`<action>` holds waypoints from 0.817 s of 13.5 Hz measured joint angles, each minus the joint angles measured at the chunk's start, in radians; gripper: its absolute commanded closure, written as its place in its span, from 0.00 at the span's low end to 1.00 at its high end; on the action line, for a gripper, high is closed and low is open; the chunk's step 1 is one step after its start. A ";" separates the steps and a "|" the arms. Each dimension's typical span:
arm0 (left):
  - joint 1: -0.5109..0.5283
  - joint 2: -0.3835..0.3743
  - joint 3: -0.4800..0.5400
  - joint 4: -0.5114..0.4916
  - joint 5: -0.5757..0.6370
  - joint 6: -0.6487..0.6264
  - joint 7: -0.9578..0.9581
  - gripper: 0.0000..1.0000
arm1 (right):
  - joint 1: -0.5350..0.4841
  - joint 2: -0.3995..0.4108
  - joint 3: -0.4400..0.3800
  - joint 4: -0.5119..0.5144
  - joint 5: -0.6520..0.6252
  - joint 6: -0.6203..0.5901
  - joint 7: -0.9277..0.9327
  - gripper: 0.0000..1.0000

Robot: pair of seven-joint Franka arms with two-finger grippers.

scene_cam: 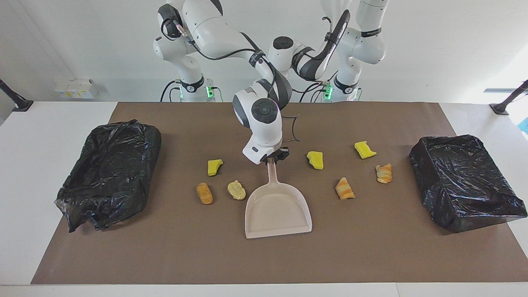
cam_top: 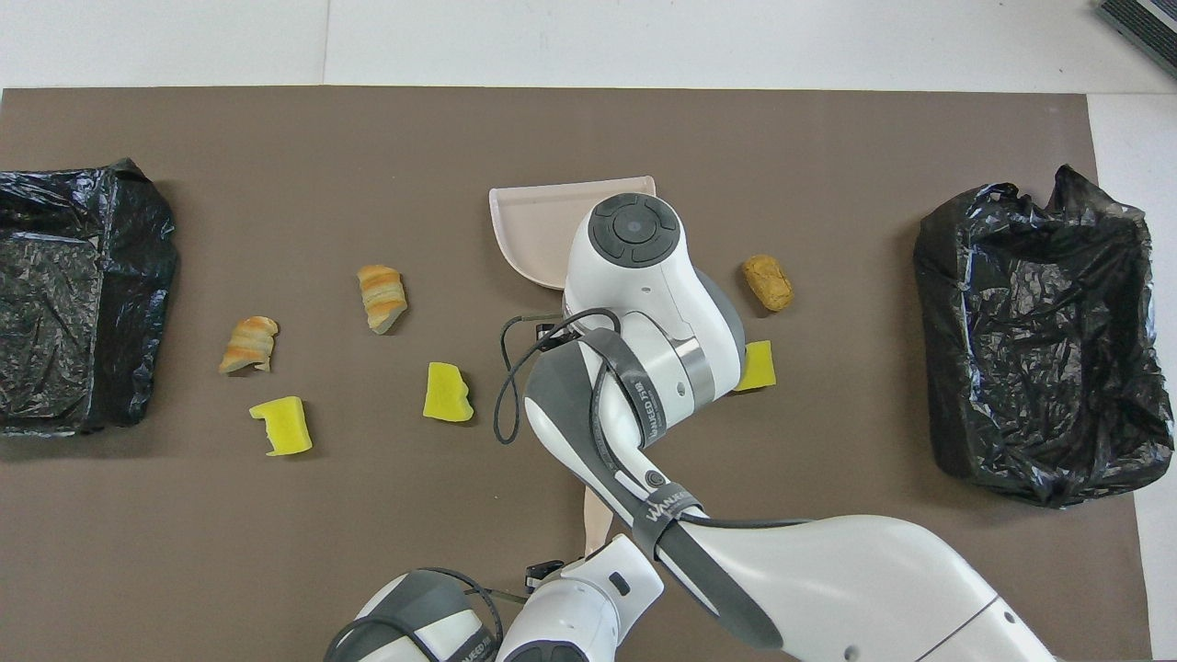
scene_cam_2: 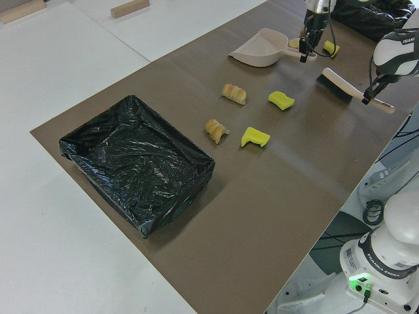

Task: Sweep and dump trash in bin
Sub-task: 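Grasp the dustpan with the right gripper while the left gripper grasps the brush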

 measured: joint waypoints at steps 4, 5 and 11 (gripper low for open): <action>0.004 -0.012 0.013 0.008 0.000 -0.071 -0.001 1.00 | -0.015 -0.003 -0.002 0.001 0.043 0.001 -0.207 1.00; 0.007 -0.025 0.018 0.011 0.000 -0.117 -0.001 1.00 | -0.028 -0.008 -0.003 0.002 0.053 0.002 -0.281 1.00; 0.098 -0.184 0.028 0.017 0.001 -0.404 -0.004 1.00 | -0.180 -0.091 -0.013 0.002 0.052 -0.083 -0.826 1.00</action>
